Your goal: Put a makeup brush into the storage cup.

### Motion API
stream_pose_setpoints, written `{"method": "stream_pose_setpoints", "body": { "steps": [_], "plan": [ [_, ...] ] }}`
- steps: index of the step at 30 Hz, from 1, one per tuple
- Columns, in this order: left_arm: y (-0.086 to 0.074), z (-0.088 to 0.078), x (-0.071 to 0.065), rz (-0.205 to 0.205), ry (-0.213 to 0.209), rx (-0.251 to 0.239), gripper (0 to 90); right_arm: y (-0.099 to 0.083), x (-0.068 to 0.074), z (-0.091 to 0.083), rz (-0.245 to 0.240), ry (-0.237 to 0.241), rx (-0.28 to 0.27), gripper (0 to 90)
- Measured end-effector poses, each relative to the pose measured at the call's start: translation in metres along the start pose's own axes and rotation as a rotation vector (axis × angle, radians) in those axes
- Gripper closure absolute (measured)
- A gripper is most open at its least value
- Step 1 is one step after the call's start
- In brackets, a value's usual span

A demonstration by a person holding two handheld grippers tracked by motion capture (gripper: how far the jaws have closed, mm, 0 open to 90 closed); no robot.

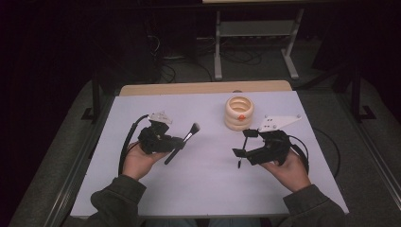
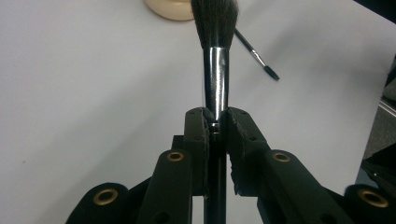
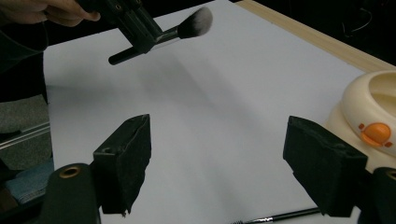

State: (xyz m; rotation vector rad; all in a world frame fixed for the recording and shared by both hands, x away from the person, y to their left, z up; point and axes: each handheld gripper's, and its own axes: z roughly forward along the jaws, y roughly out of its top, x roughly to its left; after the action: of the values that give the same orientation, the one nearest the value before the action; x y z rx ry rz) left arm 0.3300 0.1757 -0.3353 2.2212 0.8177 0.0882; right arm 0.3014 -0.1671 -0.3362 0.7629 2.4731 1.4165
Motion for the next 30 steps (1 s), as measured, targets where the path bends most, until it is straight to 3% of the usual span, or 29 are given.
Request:
{"method": "stream_pose_setpoints", "body": {
  "steps": [9, 18, 30],
  "plan": [
    [0.0, -0.002, -0.006, 0.037, -0.051, -0.013, 78.5, 0.005, 0.0, 0.007, -0.008, 0.026, 0.009, 22.3],
    [-0.001, -0.001, -0.009, 0.032, -0.09, -0.025, 78.5, 0.006, 0.001, 0.012, -0.002, 0.048, 0.003, 22.1],
    [-0.002, -0.002, -0.012, 0.064, -0.139, -0.033, 78.5, 0.011, 0.003, 0.019, 0.015, 0.093, 0.015, 22.8]
  ]
}}
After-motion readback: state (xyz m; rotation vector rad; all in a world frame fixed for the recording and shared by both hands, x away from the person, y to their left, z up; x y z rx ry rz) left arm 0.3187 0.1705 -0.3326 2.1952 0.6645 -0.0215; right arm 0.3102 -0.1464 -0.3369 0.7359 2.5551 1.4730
